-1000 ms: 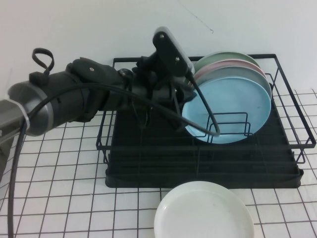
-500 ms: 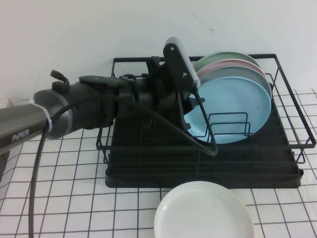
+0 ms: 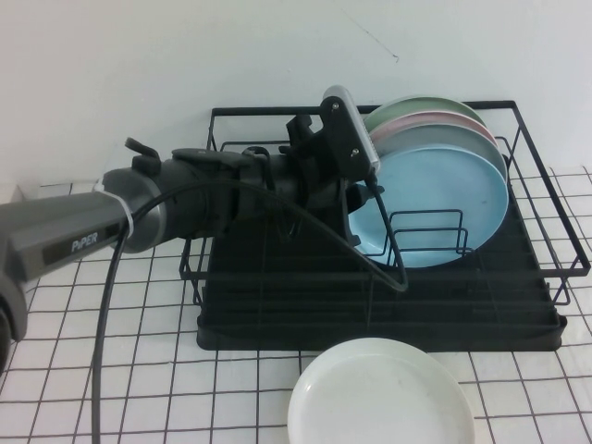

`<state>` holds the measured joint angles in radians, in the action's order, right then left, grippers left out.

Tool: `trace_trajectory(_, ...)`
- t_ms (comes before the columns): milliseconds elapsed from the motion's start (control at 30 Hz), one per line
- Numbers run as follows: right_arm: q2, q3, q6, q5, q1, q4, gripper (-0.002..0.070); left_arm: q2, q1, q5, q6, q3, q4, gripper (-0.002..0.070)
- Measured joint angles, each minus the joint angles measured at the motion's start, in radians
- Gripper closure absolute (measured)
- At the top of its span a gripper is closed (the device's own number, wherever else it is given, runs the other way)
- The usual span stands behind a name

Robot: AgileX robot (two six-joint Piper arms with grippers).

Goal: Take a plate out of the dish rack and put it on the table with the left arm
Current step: Grasp the plate from the shelf, then place the plate from the table

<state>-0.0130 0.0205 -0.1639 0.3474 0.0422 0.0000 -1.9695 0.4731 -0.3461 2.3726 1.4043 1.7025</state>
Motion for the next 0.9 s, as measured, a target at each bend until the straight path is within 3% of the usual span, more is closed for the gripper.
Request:
trace_trajectory(200, 0.000, 0.000, 0.000, 0.000, 0.000, 0.000, 0.0679, -0.003, 0.000, -0.002, -0.008, 0.002, 0.023, 0.0603)
trace_trajectory(767, 0.000, 0.000, 0.000, 0.000, 0.000, 0.000, 0.0679, 0.194, 0.000, 0.004, -0.077, 0.002, 0.013, 0.0631)
trace_trajectory(900, 0.000, 0.000, 0.000, 0.000, 0.000, 0.000, 0.0679, 0.296, 0.000, 0.036, -0.222, 0.002, 0.005, 0.0662)
